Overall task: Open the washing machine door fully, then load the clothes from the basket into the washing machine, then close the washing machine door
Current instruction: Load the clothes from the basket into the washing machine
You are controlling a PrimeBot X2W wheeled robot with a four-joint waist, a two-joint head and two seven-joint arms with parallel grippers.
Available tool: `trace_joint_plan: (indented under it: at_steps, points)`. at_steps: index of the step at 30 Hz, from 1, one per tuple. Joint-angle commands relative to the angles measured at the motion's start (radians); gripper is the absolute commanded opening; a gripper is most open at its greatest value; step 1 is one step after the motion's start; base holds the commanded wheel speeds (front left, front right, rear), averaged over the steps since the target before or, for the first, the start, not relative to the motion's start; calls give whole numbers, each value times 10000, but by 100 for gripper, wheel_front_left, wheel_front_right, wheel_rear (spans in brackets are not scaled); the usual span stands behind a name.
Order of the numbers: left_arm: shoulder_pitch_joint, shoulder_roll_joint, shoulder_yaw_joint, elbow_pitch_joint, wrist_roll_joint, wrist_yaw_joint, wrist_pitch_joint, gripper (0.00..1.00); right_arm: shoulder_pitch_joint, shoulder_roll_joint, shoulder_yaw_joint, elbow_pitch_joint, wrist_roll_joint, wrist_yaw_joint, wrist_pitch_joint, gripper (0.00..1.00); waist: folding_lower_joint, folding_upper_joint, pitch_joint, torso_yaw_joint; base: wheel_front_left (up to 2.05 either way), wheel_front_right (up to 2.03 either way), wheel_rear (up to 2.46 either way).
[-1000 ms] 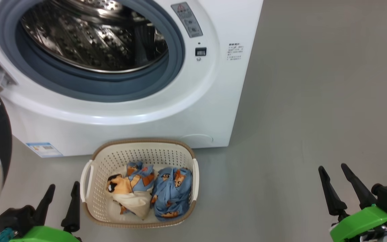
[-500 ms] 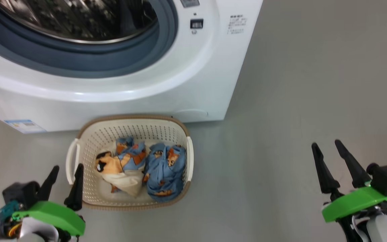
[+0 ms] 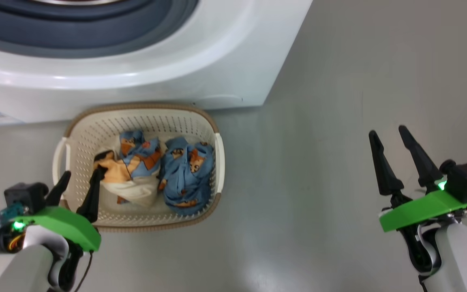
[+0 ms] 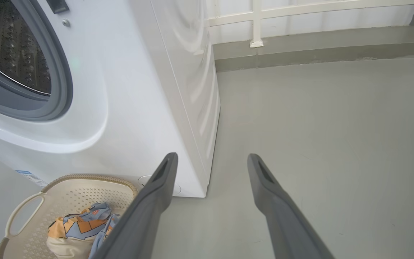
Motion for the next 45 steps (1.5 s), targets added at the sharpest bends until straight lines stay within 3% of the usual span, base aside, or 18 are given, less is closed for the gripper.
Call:
trace_joint_plan:
  at_steps: [1,25,45]
  points:
    - [-301,448,151,43,-104,-15,-65,100,-64,-18,242,-292,-137,16,-120,100,0,-1,489,-104,0,0,0]
    - [-3563,1334,-3597,2896,-1991,-15,-65,100,-1207,484,527,-792,-452,16,-120,100,0,-1,2934,-747,0,0,0]
    - [-5260,1868,-5954,3698,-3589,-15,324,100,-1610,784,749,-945,-529,16,-120,100,0,-1,4011,-1086,0,0,0]
